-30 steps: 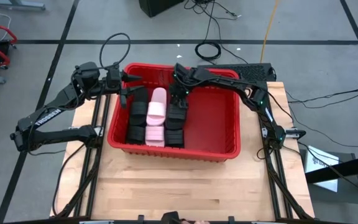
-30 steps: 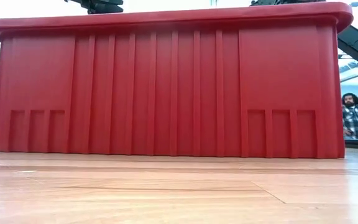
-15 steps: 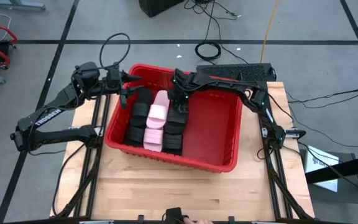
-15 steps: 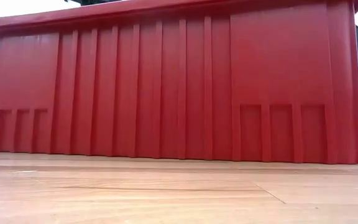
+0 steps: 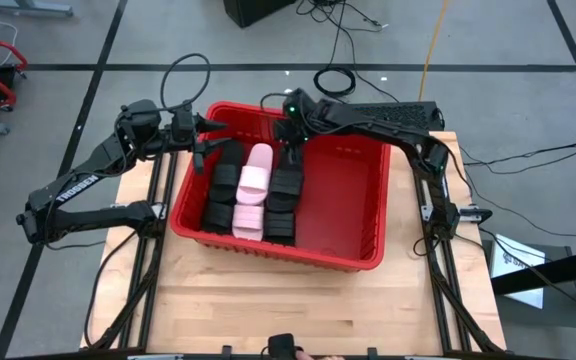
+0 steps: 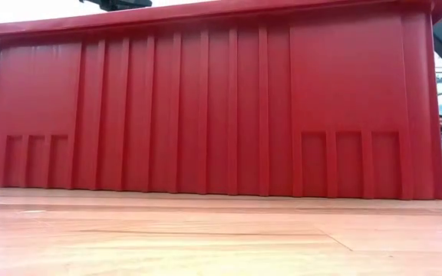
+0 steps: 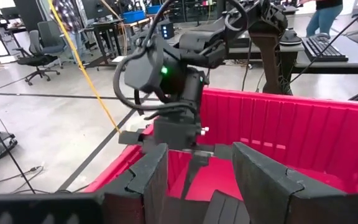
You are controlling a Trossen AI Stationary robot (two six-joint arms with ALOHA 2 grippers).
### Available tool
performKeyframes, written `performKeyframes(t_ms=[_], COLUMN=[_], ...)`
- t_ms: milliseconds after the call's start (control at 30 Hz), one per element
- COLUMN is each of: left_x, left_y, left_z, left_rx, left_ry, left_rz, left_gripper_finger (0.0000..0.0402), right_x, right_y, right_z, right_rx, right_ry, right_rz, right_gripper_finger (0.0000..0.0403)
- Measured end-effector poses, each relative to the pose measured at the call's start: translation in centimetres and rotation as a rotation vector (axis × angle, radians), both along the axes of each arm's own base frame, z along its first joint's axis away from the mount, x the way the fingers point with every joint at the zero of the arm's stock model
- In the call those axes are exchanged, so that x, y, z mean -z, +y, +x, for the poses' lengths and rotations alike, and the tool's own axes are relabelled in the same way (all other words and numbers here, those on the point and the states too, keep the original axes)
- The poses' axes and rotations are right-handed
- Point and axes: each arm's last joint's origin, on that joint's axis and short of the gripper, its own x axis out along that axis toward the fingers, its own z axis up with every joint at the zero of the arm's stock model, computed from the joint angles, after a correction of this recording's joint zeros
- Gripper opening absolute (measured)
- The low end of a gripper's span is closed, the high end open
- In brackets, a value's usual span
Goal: Pick and place slides into bin
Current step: Return to Home Position
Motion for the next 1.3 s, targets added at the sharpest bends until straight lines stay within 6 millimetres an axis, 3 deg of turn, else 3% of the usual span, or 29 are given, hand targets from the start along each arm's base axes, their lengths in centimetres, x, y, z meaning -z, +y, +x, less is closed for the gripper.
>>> performKeyframes(t_ms=[400, 633, 867, 1033, 1300], left_x=[-0.4, -1.4, -1.6, -1.5, -1.5], left_y=[-0.3, -1.5, -2.6, -3.3, -5.2], left_z=[-0.5, -2.1, -3.6, -3.8, -2.8], left_rx=[0.000, -0.003, -0.007, 0.032, 0.196], left_ry=[-0.021, -0.086, -0.104, -0.098, -0.092], left_rz=[0.025, 0.036, -0.025, -0.045, -0.037], left_gripper_finger=[0.0179, 0.0179, 0.0179, 0.0179, 0.0179], right_x=[-3.1, -6.1, -8.7, -9.3, -8.3], right_y=[0.7, 3.2, 6.6, 8.9, 12.0], right_z=[-0.2, -0.6, -0.8, -0.5, -0.2], right_rx=[0.075, 0.137, 0.079, 0.065, 0.073], right_ry=[-0.139, -0.216, -0.274, -0.279, -0.162], right_rz=[0.043, 0.158, 0.173, 0.231, 0.340], right_gripper_finger=[0.0163, 0.0161, 0.0164, 0.0163, 0.0164])
